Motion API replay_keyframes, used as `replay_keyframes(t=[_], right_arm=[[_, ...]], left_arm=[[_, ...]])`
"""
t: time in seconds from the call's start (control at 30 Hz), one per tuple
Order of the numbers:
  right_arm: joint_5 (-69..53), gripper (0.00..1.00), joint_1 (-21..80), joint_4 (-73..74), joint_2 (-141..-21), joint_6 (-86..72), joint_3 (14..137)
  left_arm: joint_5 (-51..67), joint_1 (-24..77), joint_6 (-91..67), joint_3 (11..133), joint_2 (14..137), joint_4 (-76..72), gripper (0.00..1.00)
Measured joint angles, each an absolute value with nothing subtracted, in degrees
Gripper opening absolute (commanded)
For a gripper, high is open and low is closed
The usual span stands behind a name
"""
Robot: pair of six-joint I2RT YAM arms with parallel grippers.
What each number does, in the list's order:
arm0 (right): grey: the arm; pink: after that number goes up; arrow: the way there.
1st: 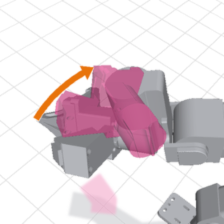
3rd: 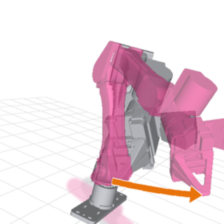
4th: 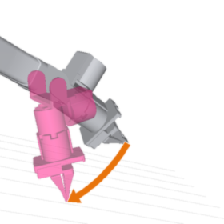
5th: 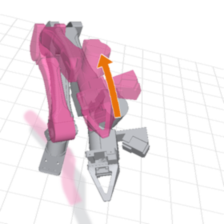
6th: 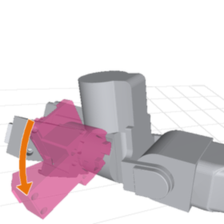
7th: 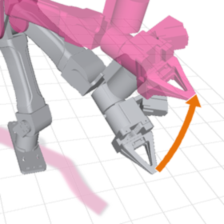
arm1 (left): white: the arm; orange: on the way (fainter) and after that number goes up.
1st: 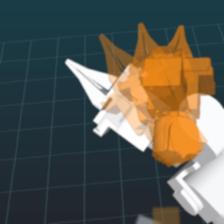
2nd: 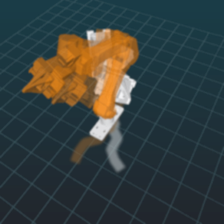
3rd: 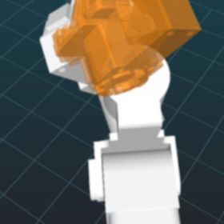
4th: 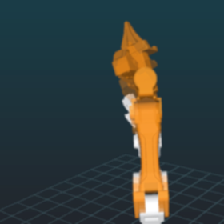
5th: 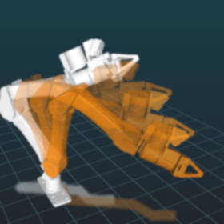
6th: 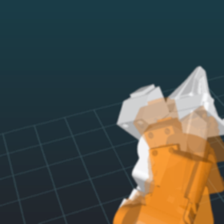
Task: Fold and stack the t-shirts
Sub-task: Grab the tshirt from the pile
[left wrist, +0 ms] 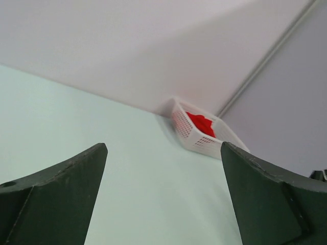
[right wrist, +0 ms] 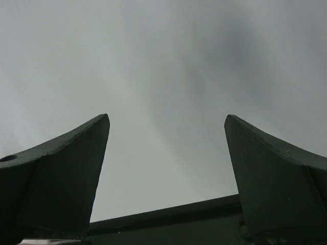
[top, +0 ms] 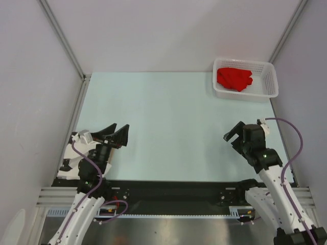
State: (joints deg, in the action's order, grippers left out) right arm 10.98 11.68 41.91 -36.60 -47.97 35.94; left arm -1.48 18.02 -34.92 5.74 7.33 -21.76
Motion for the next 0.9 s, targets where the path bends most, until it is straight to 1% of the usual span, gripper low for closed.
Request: replay_keyframes(t=[0.1, 0.17, 0.3, 0.43, 0.5, 0.53, 0.7, 0.73, 0.8, 0.9], right_arm=[[12.1, 1.0, 10.4, 41.8, -45.4, -44.7, 41.1], [10.8, 1.0, 7.4, 40.9, -52.8, -41.7, 47.2], [5.1, 1.0, 0.0, 38.2, -65.2, -36.7, 60.0], [-0.1, 1.0, -5.4, 33.9, -75.7, -34.1, 69.8], [-1.0, 0.96, -7.2, 32.2, -81.8, -34.0, 75.0], [-1.0, 0.91, -7.7, 31.3, -84.7, -33.9, 77.6], [0.4, 0.85, -8.8, 27.0, -102.0, -33.0, 94.4], [0.8, 0.81, -8.8, 27.0, -106.4, -32.9, 99.0], [0.9, 0.79, -8.8, 25.9, -113.6, -32.9, 106.6], [0.7, 0.78, -8.4, 26.4, -127.5, -32.7, 122.3]], left_arm=[[-4.6, 18.0, -35.0, 7.3, 9.4, -18.4, 1.0], [-5.5, 18.0, -34.9, 8.1, 11.4, -17.3, 1.0], [-7.2, 18.0, -34.4, 11.6, 16.9, -14.1, 1.0], [-9.3, 18.0, -34.4, 17.9, 24.3, -10.6, 1.0], [-10.3, 18.0, -34.0, 20.8, 28.0, -9.8, 1.0], [-10.5, 18.0, -33.7, 21.7, 29.6, -9.7, 1.0], [-13.4, 18.0, -32.5, 23.6, 35.4, -9.7, 1.0], [-14.2, 18.0, -32.5, 23.7, 36.3, -9.6, 1.0], [-16.1, 17.9, -32.6, 24.8, 39.1, -8.5, 1.0], [-18.3, 17.6, -33.0, 29.3, 43.7, -4.0, 1.0]])
